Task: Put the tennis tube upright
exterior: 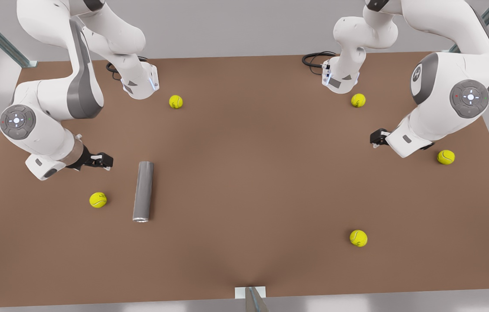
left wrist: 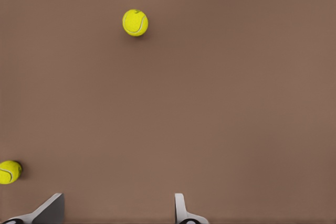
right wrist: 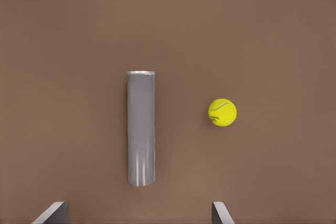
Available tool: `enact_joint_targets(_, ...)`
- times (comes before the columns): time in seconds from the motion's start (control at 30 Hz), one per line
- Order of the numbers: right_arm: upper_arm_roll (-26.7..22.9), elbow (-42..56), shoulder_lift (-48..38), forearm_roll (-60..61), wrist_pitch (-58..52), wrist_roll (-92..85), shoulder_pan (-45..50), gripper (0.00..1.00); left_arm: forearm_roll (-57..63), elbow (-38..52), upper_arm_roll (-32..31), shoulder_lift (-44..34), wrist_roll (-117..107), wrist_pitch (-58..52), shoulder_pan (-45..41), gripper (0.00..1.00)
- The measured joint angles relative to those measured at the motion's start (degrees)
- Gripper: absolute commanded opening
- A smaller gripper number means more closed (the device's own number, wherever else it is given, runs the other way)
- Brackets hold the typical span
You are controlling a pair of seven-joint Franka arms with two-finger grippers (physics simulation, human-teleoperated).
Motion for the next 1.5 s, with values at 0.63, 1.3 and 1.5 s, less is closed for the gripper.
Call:
enact_joint_targets(0.63, 0.4, -16.2, 16.2, -3.3, 22.7, 8.0, 2.0, 1.0, 0.0, -0.5, 0.0, 0.2, 0.0, 0.1, 0.1, 1.0)
enact_joint_targets(1.3, 0.4, -21.7, 21.8, -3.1, 31.5, 8.0, 1.4, 1.0, 0.0, -3.3, 0.0, 0.3, -0.1, 1.1, 1.1, 1.0)
enact_joint_targets(1.5, 0.3, -21.7, 22.9, -3.1, 31.8, 8.0, 1.3, 1.0, -0.1, -4.3, 0.0, 0.3, -0.1, 0.7, 1.0, 1.0)
